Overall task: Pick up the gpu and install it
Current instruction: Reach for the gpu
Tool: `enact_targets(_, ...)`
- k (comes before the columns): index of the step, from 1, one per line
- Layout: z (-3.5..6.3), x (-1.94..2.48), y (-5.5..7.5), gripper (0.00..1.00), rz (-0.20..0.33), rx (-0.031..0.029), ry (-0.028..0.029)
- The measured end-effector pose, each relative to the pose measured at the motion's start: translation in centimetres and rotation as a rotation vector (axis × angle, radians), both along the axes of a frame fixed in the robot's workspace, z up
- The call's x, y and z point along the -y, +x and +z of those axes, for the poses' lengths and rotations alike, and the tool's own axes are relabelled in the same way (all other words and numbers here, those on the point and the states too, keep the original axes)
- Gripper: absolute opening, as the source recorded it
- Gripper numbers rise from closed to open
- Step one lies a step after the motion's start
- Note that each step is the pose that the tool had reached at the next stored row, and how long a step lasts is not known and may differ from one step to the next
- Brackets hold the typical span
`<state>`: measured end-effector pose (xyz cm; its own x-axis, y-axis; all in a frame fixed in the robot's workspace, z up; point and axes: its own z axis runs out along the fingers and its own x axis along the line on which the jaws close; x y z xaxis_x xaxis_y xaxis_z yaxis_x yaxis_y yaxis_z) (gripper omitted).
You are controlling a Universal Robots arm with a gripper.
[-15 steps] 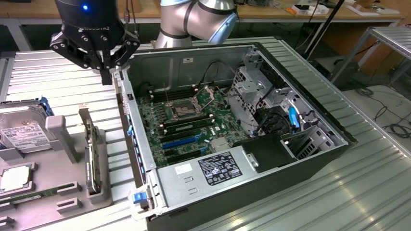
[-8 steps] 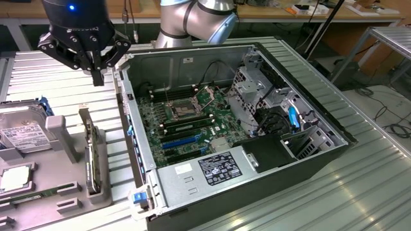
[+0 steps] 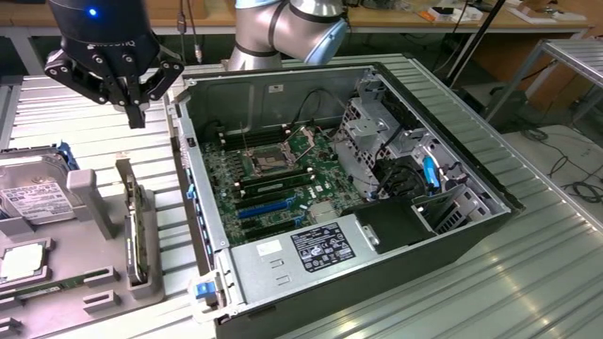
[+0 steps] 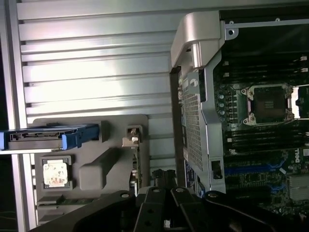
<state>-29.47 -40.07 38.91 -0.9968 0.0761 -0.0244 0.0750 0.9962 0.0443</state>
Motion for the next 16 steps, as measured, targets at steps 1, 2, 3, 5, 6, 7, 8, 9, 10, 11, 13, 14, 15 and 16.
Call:
enact_targets(1,0.0,0.01,0.0,0.11,0.0,0.0,0.0)
enact_targets(2,0.0,0.01,0.0,0.11,0.0,0.0,0.0)
enact_targets(3,0.0,0.02,0.0,0.11,0.0,0.0001,0.0)
enact_targets(5,-0.04,0.12,-0.1,0.11,0.0,0.0001,0.0)
enact_targets(6,-0.08,0.22,-0.1,0.11,0.0,0.0001,0.0)
enact_targets(7,-0.11,0.28,-0.1,0.11,0.0,0.0001,0.0001)
enact_targets(8,-0.17,0.4,-0.2,0.11,0.0,0.0001,0.0001)
enact_targets(9,-0.22,0.49,-0.3,0.11,0.0,0.0001,0.0001)
enact_targets(10,-0.28,0.62,-0.4,0.11,0.0,0.0001,0.0001)
enact_targets(11,-0.35,0.74,-0.5,0.11,0.0,0.0001,0.0001)
enact_targets(13,-0.47,1.02,-0.7,0.11,0.0,0.0,0.0)
enact_targets(14,-0.5,1.08,-0.7,0.11,0.0,0.0,0.0001)
enact_targets(15,-0.54,1.18,-0.8,0.11,0.0,0.0001,0.0001)
enact_targets(16,-0.56,1.25,-0.8,0.11,0.0,0.0001,0.0001)
